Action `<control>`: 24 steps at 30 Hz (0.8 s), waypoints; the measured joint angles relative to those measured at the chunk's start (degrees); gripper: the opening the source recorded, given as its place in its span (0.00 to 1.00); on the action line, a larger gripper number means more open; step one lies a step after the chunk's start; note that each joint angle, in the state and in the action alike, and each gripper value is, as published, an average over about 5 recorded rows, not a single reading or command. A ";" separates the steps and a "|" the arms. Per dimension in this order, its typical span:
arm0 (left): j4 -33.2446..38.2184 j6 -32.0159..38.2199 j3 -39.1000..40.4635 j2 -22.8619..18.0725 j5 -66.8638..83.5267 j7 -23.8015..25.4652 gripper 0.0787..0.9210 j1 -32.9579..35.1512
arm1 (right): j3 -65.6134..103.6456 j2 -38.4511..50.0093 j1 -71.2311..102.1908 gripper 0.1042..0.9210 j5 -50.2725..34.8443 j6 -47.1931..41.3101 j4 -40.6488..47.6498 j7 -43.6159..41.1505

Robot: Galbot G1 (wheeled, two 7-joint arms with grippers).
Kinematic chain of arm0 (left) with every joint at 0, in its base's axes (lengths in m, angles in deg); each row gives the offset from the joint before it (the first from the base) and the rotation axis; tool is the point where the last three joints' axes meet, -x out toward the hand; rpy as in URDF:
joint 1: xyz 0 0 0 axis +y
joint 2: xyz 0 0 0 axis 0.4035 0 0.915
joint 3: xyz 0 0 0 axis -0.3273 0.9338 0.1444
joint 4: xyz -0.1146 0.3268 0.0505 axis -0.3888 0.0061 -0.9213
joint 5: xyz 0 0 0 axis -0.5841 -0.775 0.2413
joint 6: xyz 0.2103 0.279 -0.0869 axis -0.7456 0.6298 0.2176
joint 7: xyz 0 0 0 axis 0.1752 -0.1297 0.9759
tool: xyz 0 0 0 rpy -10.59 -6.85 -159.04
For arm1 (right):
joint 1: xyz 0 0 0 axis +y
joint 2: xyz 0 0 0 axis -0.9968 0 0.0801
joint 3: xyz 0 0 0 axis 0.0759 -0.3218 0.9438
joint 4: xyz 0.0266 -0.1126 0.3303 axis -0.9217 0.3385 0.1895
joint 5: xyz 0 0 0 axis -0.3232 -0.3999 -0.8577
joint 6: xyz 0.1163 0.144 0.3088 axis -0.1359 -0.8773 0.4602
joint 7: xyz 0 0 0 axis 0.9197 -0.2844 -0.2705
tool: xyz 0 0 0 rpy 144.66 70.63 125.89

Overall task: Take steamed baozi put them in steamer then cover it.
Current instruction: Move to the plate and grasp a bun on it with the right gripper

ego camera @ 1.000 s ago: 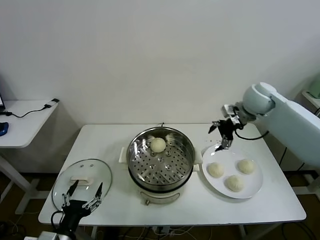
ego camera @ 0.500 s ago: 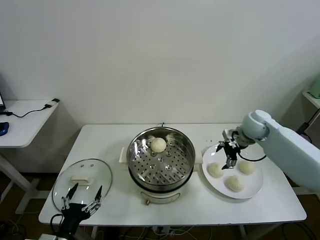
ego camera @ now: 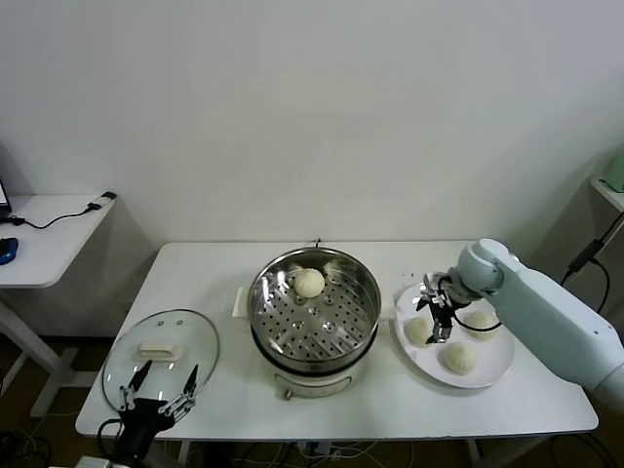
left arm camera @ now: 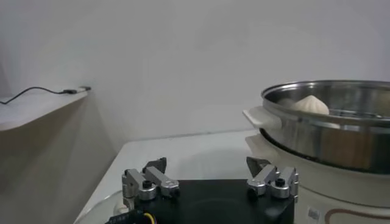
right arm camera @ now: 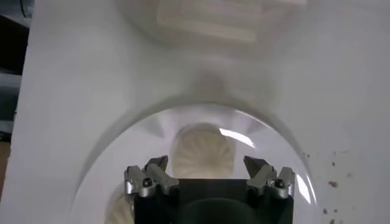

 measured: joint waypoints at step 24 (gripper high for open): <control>-0.56 0.02 0.12 -0.13 -0.05 0.08 0.88 -0.27 | 0.85 -1.30 1.20 0.73 0.80 -0.07 2.51 1.48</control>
